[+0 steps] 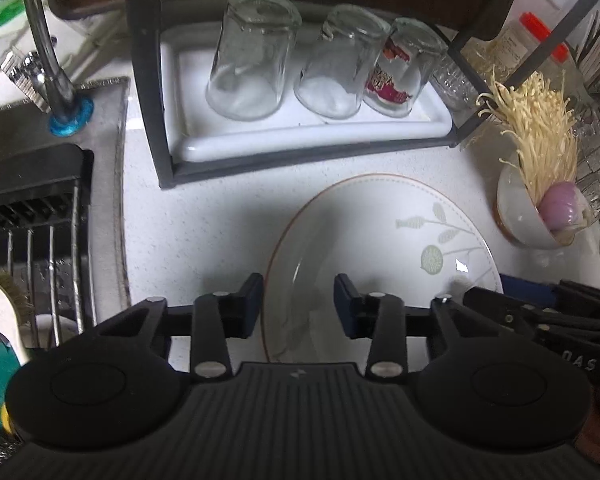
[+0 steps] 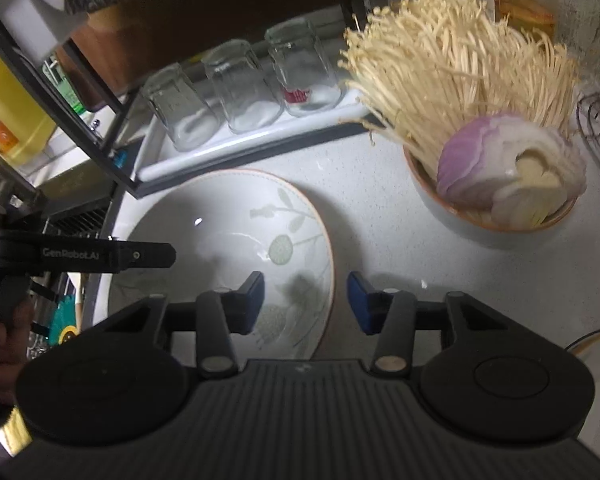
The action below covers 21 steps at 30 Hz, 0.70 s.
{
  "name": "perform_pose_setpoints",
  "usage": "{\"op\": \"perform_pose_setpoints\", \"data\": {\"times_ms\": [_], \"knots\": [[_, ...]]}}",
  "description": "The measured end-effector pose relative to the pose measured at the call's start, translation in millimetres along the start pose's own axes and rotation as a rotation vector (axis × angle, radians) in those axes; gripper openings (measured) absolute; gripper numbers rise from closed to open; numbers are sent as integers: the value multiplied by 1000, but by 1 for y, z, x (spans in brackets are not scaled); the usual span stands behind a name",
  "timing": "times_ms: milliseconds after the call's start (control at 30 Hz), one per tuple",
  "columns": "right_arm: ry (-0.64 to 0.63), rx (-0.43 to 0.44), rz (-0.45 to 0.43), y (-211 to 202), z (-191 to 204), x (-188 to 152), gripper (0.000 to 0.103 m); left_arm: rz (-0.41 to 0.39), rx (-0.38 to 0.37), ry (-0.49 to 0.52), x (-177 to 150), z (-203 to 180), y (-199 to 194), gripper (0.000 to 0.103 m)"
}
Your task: Organize plates and bowls
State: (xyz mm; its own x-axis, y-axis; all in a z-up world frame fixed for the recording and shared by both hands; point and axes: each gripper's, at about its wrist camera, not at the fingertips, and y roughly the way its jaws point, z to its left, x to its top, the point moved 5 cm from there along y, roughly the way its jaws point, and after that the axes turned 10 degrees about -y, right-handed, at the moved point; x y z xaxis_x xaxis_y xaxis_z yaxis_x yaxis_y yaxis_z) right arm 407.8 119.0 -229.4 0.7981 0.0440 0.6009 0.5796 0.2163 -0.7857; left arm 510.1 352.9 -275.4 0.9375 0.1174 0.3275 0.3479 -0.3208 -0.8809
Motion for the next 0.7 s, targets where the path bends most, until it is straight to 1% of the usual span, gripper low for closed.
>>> {"op": "perform_pose_setpoints", "data": {"times_ms": [67, 100, 133, 200, 300, 400, 467, 700], "knots": [[20, 4, 4, 3, -1, -1, 42, 5, 11, -9, 0, 1, 3, 36], [25, 8, 5, 4, 0, -1, 41, 4, 17, -18, 0, 2, 3, 31], [26, 2, 5, 4, 1, -1, 41, 4, 17, -34, 1, 4, 4, 29], [17, -8, 5, 5, 3, -1, 41, 12, 8, -58, 3, 6, 6, 29], [26, -4, 7, 6, 2, 0, 41, 21, 4, -44, 3, 6, 5, 29], [39, 7, 13, 5, 0, 0, 40, 46, -11, -70, 3, 8, 4, 29], [43, 11, 9, 2, -1, 0, 40, 56, -17, -64, 2, 8, 2, 29], [71, 27, -1, -16, -7, -3, 40, 42, -52, -91, -4, 3, -13, 29]]}}
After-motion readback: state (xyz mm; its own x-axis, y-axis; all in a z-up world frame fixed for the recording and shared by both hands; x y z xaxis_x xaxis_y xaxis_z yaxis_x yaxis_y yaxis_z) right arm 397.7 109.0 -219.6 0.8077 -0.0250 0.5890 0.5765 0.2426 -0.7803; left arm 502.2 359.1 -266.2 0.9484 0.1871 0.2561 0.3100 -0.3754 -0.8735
